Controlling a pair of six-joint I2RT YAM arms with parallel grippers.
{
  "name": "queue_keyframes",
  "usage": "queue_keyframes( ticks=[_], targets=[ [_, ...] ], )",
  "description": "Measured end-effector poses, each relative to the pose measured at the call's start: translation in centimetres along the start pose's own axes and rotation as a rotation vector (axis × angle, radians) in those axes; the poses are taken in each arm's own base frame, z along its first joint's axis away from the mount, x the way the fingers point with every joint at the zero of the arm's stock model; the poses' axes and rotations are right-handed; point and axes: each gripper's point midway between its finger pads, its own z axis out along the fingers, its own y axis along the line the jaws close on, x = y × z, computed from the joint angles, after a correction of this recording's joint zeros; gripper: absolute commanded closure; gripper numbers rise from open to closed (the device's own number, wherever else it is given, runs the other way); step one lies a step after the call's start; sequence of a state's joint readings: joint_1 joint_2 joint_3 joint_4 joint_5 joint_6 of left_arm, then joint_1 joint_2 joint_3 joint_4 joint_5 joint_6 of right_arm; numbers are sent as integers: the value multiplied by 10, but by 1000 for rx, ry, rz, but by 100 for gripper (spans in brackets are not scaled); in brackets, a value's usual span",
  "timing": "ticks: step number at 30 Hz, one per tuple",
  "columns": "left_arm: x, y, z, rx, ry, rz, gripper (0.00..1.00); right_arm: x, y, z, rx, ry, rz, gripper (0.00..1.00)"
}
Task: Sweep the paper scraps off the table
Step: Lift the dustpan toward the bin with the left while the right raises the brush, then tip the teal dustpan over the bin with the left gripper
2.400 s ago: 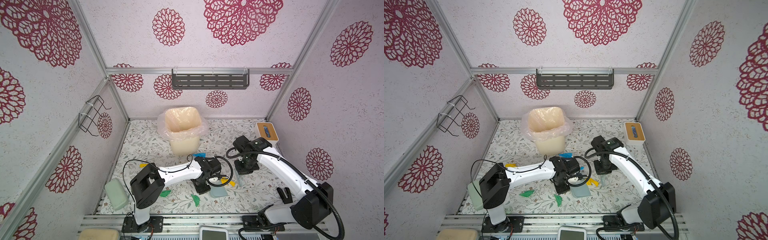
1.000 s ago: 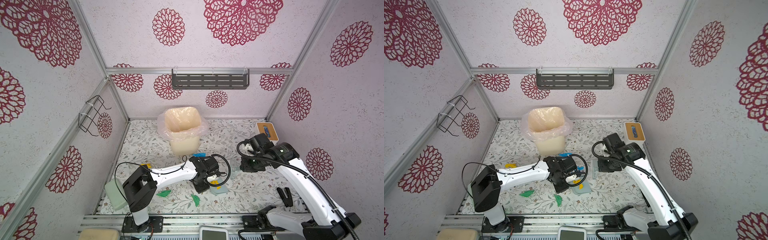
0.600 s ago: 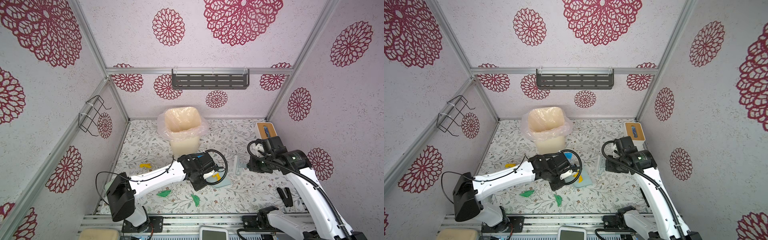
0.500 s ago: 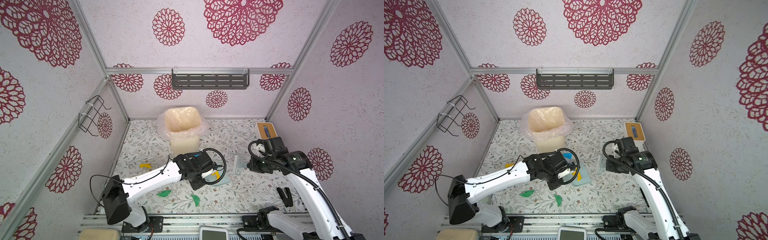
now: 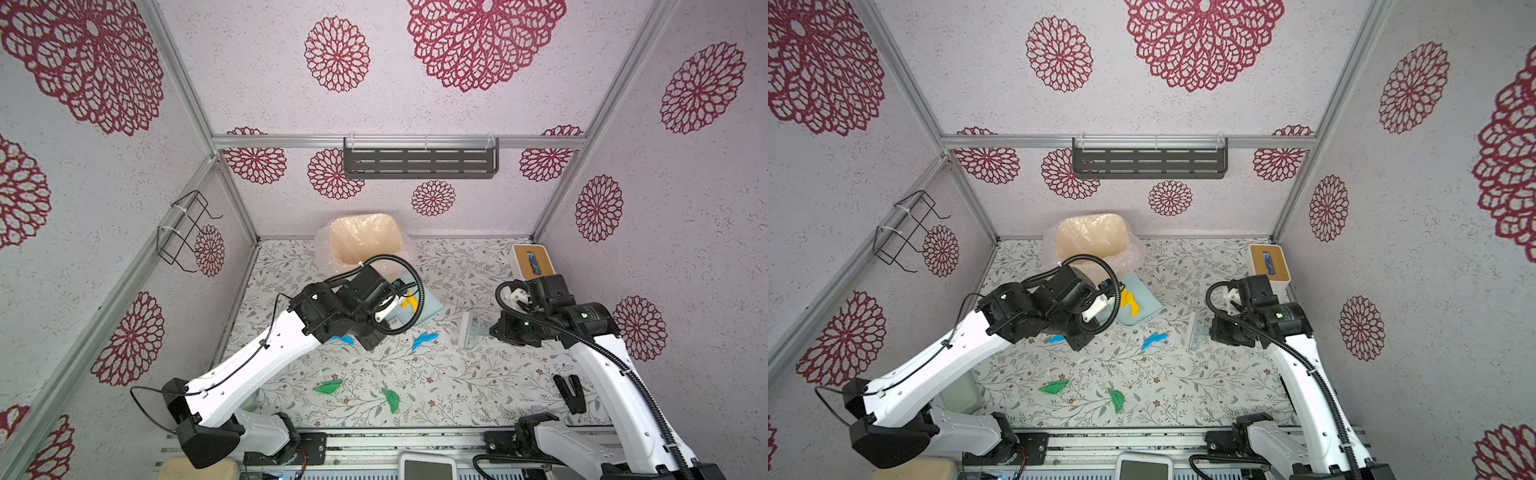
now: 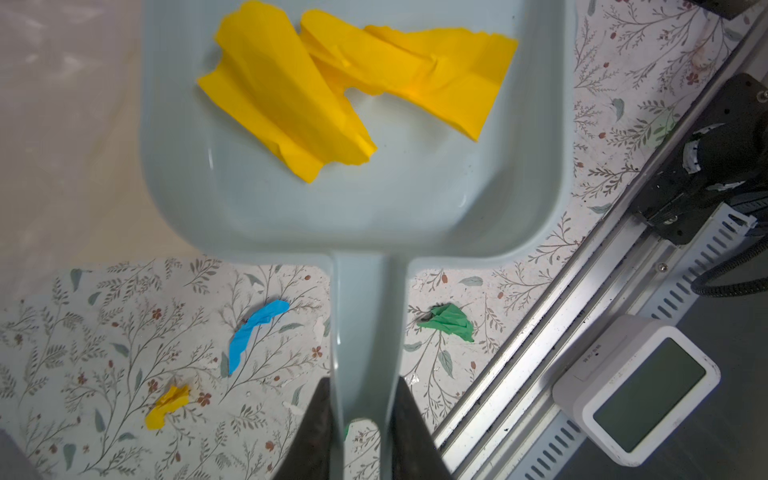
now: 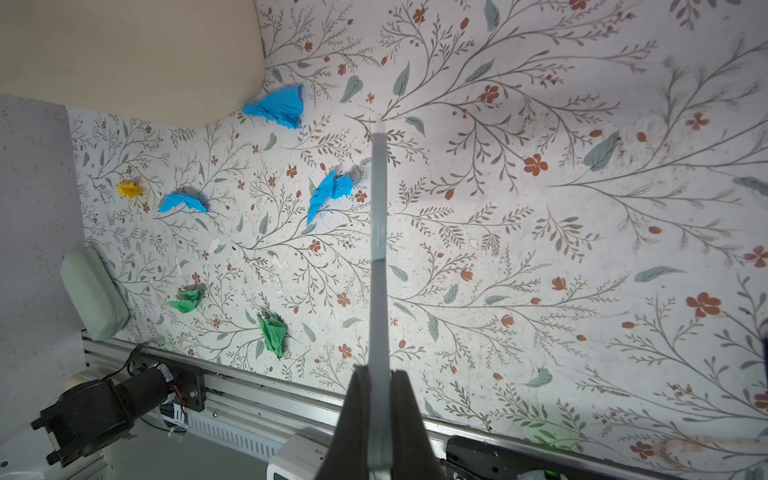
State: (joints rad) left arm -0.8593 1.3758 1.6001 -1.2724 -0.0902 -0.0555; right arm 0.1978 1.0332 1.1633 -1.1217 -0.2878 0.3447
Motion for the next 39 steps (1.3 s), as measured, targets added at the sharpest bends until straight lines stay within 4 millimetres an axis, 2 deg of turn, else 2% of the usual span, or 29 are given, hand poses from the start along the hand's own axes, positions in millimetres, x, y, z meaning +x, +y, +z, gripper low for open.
queue_keyframes(
  ticks=[7, 13, 17, 24, 31, 39],
  targets=[
    [3, 62, -32, -120, -14, -156, 100, 4, -1, 9, -26, 21, 11, 100],
    [6, 99, -54, -202, -30, -240, 100, 4, -1, 9, -38, 23, 12, 100],
    [4, 120, -65, -245, -46, -273, 100, 3, -2, 8, -37, 21, 6, 100],
    [3, 172, -76, -335, -44, -352, 100, 3, 0, 7, -53, 19, 3, 100],
    [-9, 207, -69, -391, -5, -325, 100, 3, 1, 7, -61, 21, 4, 100],
    [-15, 234, -33, -452, 124, -234, 100, -1, 5, 3, -73, 9, -1, 100]
  ],
)
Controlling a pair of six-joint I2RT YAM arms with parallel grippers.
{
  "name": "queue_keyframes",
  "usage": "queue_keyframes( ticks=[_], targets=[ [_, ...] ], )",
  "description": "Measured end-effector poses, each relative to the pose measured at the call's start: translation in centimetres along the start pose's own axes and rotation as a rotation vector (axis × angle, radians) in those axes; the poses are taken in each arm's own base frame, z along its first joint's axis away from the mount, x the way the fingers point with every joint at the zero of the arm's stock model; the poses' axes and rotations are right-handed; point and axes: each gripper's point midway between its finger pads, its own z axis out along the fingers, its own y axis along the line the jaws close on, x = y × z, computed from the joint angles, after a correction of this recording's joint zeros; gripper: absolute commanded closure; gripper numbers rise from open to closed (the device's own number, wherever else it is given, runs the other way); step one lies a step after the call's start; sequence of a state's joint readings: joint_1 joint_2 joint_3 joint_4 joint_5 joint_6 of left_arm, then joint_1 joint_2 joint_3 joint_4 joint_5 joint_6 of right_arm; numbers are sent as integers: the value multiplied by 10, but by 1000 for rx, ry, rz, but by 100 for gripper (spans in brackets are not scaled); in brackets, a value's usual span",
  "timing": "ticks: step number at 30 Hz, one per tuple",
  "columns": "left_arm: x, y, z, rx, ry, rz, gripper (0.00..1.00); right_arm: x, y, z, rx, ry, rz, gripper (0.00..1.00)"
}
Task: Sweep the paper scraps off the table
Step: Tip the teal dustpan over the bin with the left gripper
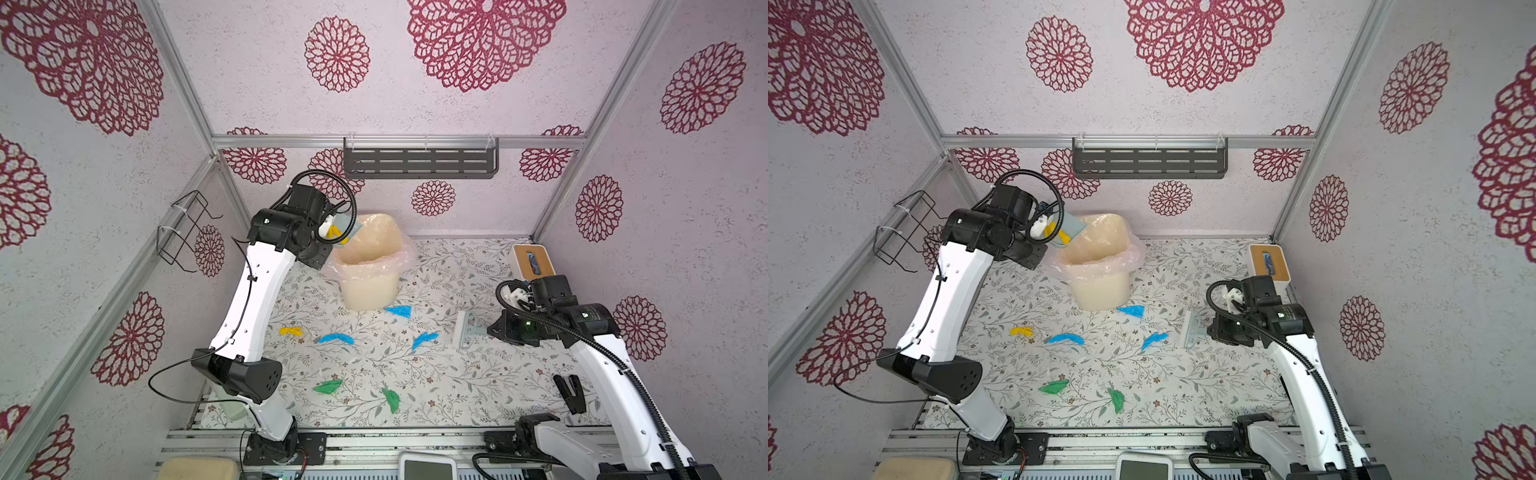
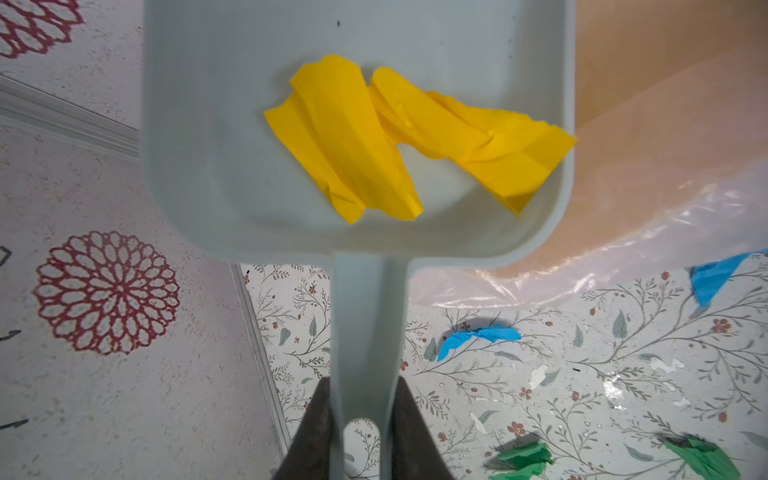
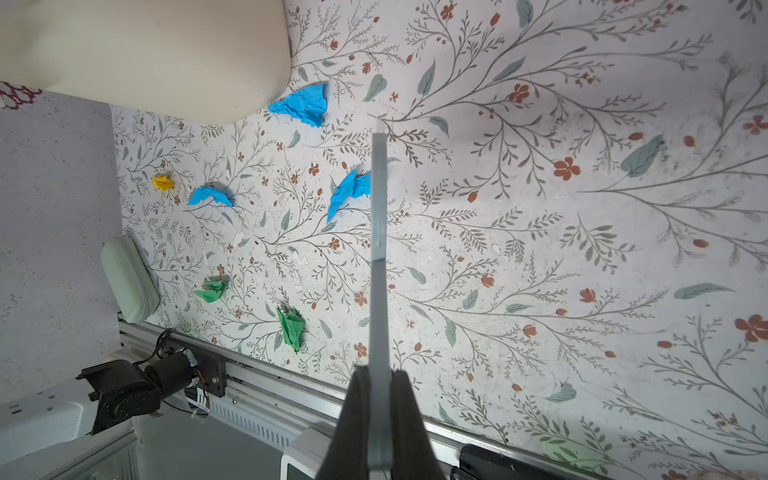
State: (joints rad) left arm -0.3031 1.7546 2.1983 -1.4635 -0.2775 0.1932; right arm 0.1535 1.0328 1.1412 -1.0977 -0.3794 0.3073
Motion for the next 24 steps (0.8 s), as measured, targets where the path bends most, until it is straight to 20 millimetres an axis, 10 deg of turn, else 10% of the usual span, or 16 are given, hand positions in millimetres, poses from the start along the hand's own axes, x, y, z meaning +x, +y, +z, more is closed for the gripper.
queue_keyframes(
  ticks=[24],
  targets=[
    [-15, -10, 31, -294, 114, 499, 100, -1, 4, -4, -13, 12, -24, 100]
  ],
)
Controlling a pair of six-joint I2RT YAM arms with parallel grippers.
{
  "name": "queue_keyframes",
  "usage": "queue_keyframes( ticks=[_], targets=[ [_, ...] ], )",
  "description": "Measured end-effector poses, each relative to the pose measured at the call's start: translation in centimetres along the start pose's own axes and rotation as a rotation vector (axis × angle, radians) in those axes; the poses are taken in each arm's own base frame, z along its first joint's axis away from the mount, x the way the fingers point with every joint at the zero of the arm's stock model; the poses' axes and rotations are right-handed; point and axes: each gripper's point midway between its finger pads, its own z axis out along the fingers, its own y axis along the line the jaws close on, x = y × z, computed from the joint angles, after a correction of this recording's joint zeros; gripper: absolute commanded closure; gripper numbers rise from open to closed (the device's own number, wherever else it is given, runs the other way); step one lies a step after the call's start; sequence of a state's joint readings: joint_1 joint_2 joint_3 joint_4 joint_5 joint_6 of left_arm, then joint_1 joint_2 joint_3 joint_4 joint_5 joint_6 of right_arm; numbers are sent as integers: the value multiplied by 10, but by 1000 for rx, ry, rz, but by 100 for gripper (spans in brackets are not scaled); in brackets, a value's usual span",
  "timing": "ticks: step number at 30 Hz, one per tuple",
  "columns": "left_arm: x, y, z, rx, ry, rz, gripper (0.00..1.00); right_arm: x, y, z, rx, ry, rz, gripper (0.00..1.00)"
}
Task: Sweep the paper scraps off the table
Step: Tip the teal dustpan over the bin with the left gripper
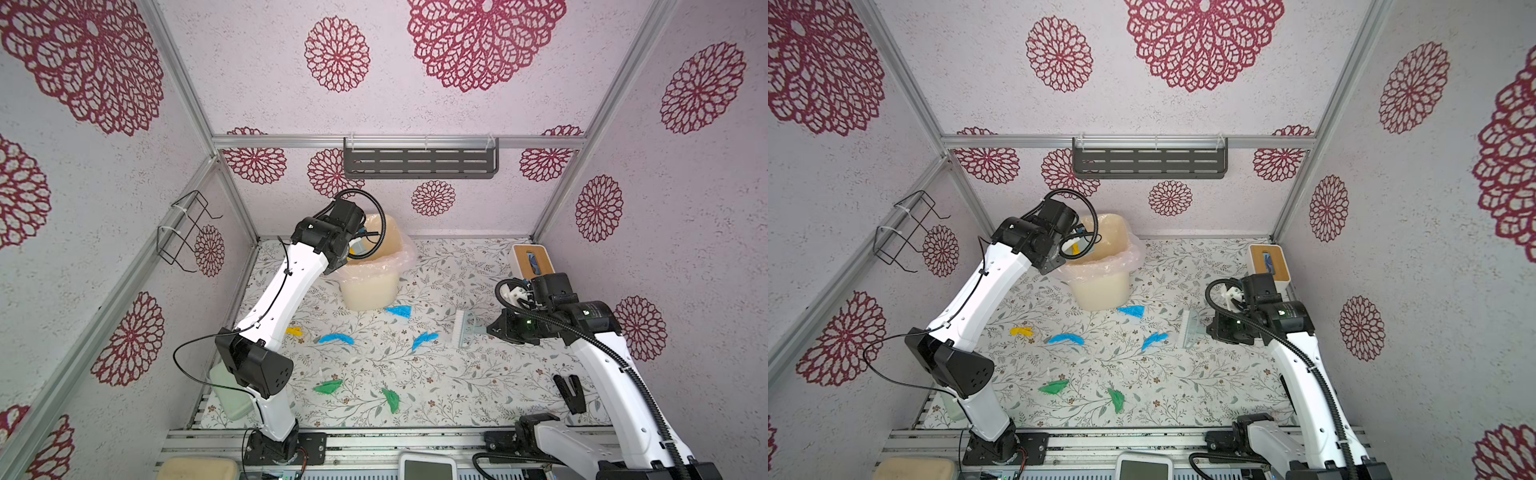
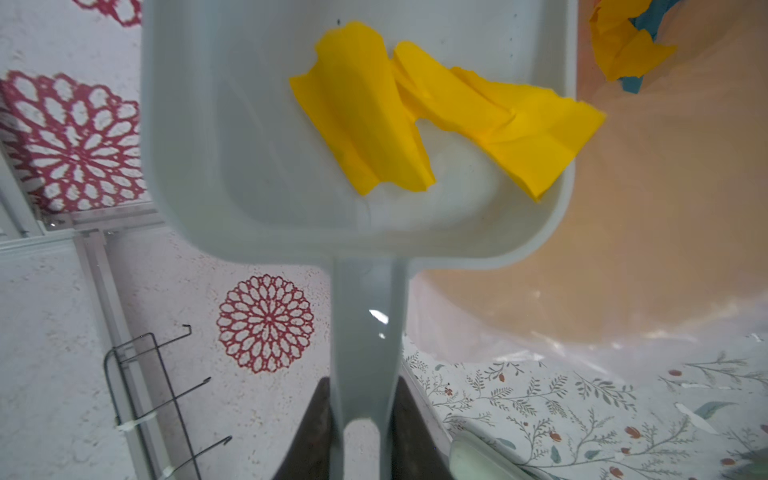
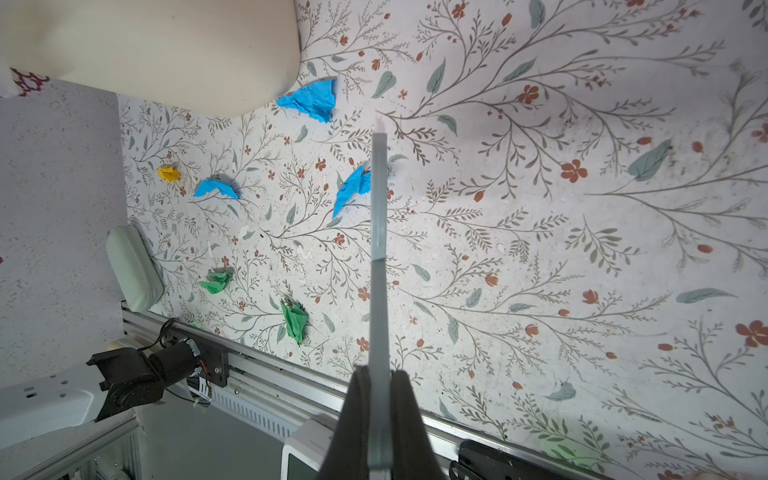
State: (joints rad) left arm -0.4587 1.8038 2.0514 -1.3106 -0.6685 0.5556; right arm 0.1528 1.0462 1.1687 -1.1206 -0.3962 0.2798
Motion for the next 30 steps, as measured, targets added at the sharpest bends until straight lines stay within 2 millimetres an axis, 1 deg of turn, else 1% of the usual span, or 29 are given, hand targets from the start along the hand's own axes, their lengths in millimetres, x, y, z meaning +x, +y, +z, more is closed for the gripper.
queue_keyframes(
  ticks=[11, 16, 20, 27, 30],
  targets=[
    [-19, 21, -8, -197, 2, 160, 100, 0, -1, 0, 0, -1, -6, 100],
    [-19, 19, -8, -249, 19, 228, 100, 0, -1, 0, 1, -2, -14, 100],
    [-19, 23, -9, -272, 25, 229, 100, 0, -1, 0, 1, 0, -18, 100],
    [-12, 38, -24, -316, 11, 181, 100, 0, -1, 0, 1, 0, -18, 100],
    [-11, 41, -28, -320, 3, 158, 100, 0, -1, 0, 1, 0, -19, 100]
  ],
)
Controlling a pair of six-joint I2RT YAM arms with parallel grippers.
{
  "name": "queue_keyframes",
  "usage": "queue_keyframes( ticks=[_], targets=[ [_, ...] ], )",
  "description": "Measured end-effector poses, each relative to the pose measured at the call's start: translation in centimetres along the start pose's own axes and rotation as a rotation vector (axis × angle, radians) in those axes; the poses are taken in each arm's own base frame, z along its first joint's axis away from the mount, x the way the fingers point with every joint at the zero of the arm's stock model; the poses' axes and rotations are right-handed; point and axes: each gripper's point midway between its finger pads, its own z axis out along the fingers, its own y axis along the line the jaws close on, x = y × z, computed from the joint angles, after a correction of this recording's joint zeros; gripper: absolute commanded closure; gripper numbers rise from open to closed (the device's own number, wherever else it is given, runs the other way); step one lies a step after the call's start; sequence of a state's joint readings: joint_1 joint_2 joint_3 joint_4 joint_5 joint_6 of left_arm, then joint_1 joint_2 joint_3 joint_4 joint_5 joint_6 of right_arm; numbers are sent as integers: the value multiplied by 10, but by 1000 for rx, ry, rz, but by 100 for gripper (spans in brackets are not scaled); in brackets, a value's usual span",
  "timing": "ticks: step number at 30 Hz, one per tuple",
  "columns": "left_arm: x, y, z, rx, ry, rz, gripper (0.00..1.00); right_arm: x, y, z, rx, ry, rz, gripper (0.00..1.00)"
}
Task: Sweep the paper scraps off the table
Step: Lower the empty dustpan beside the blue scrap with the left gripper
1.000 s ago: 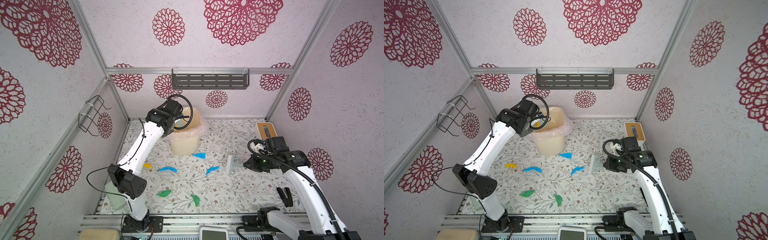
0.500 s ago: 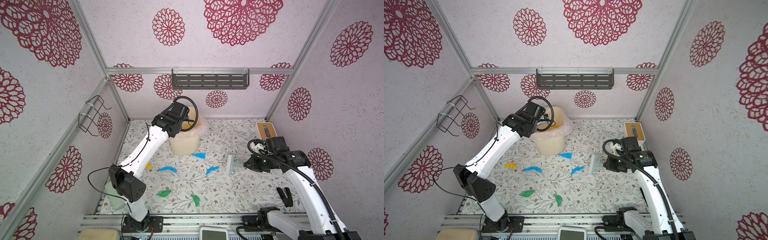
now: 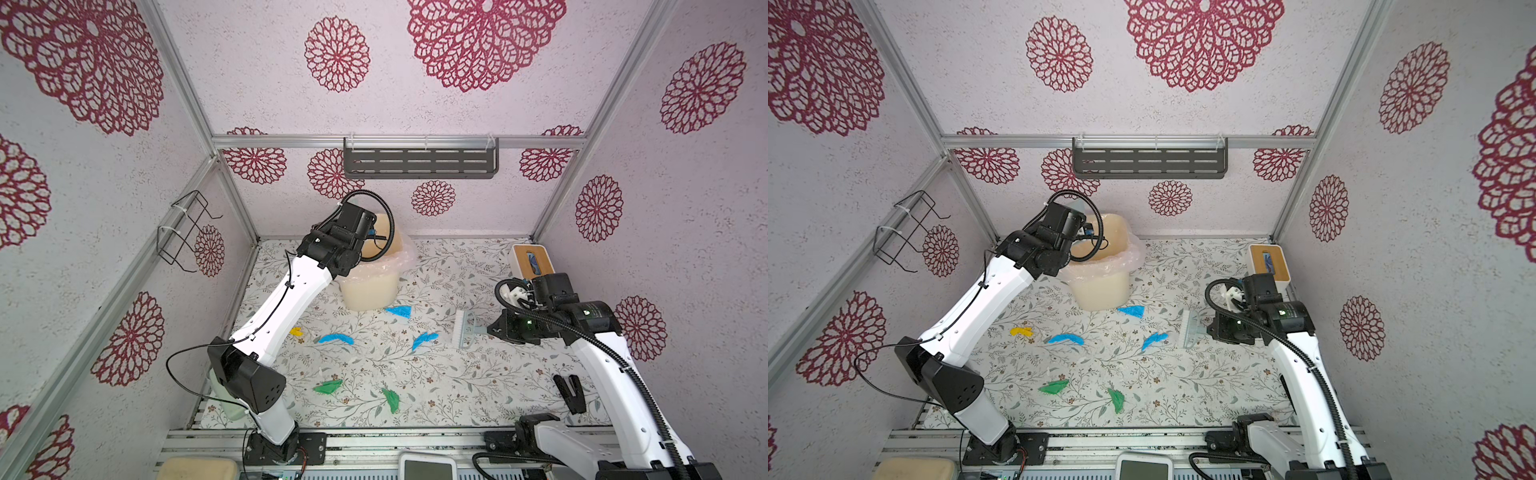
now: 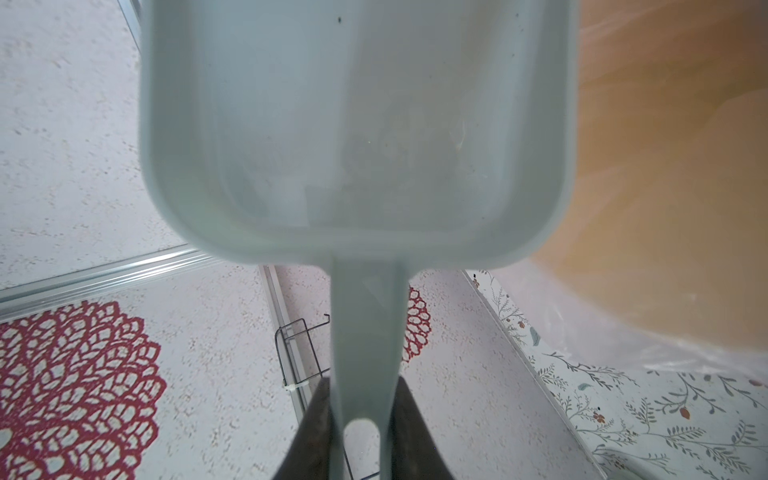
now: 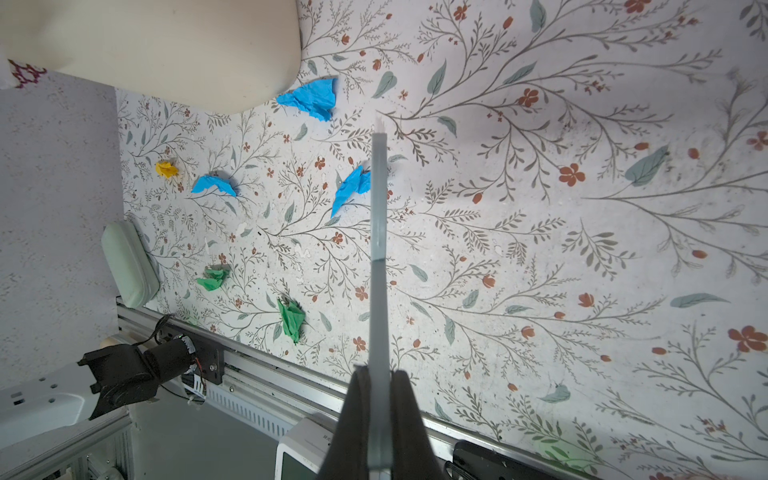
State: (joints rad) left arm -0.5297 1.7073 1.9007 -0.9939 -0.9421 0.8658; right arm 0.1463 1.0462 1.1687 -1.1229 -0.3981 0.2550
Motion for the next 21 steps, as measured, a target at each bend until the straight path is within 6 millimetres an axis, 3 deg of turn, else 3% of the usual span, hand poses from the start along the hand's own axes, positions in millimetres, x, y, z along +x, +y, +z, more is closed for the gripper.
queue_keyframes(
  ticks=[7, 13, 17, 21],
  targets=[
    [-2, 10, -15, 28, -65, -135, 100, 0, 0, 0, 0, -1, 1, 100],
    [9, 12, -45, 87, -147, -271, 100, -1, 2, 0, -9, -4, 10, 100],
    [14, 5, -71, 136, -212, -344, 100, -1, 1, 2, -11, -7, 15, 100],
    [15, -20, -103, 214, -282, -350, 100, -1, -1, 3, -2, -6, 14, 100]
  ],
)
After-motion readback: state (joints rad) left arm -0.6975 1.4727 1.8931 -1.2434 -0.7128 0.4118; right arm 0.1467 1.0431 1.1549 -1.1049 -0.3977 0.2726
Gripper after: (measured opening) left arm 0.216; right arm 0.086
